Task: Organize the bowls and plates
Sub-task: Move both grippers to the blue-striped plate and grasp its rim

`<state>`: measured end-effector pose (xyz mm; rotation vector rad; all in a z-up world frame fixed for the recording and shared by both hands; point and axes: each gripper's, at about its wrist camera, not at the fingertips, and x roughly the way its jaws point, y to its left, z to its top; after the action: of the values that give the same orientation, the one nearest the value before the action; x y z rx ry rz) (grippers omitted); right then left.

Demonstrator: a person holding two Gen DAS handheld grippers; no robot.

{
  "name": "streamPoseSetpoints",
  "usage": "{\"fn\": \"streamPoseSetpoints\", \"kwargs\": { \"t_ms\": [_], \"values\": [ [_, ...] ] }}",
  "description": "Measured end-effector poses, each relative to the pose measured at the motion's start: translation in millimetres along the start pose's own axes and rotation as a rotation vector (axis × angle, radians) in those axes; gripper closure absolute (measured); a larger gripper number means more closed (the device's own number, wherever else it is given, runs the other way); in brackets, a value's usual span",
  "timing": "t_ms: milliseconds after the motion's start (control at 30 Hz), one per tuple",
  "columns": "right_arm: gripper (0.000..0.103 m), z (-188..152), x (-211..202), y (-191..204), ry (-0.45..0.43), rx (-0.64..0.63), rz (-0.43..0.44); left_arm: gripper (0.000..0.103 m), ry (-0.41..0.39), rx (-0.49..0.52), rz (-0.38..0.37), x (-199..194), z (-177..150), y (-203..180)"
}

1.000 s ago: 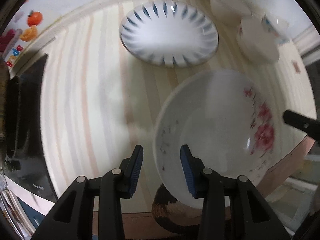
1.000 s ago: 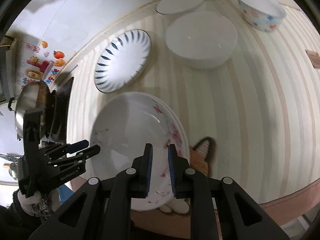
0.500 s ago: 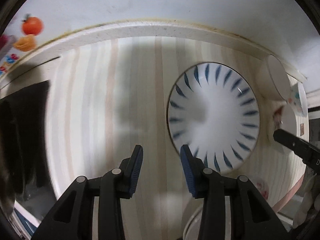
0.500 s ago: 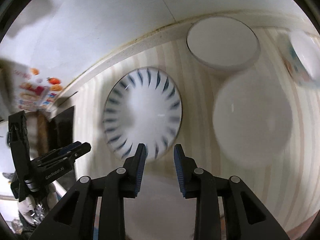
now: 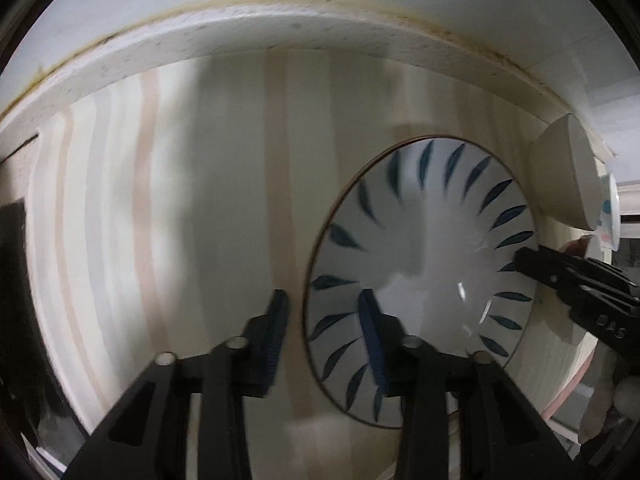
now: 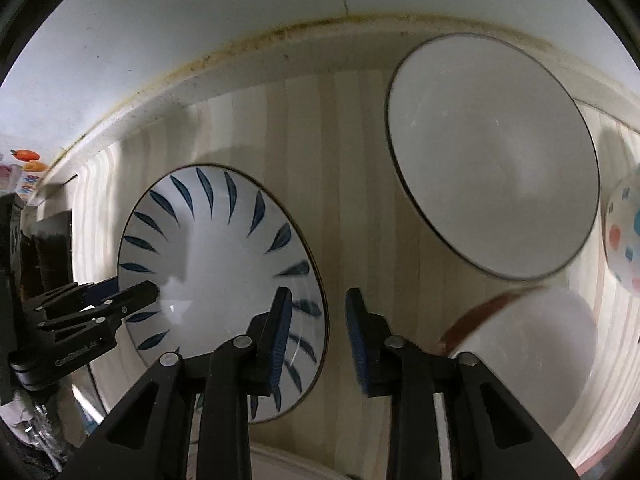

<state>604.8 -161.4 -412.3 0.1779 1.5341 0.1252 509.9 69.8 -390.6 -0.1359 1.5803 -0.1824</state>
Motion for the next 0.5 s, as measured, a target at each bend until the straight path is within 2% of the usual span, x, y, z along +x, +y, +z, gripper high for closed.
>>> {"fn": "streamPoseSetpoints", "kwargs": {
  "t_ms": [67, 100, 233, 500],
  "values": [
    [0.081, 2.4, 3.1, 0.5, 0.009, -0.008, -0.008, 0.078, -0.002, 0.002, 0.013, -1.3, -1.2, -3.1],
    [0.088, 2.1, 3.0, 1.7, 0.009, -0.009, -0.008, 0.078, -0.002, -0.002, 0.014, -1.5, -1.7, -3.3],
    [0.090, 0.9, 3.5, 7.0, 0.006, -0.028, -0.019, 0.079, -0.011, 0.011, 0.036, -5.5, -4.1, -9.7],
    [0.090, -4.2, -5.0, 2.3, 0.021, -0.025, 0.018, 0.079, -0.017, 0.026, 0.066, -24.5, 1.5, -29.7]
  ]
}}
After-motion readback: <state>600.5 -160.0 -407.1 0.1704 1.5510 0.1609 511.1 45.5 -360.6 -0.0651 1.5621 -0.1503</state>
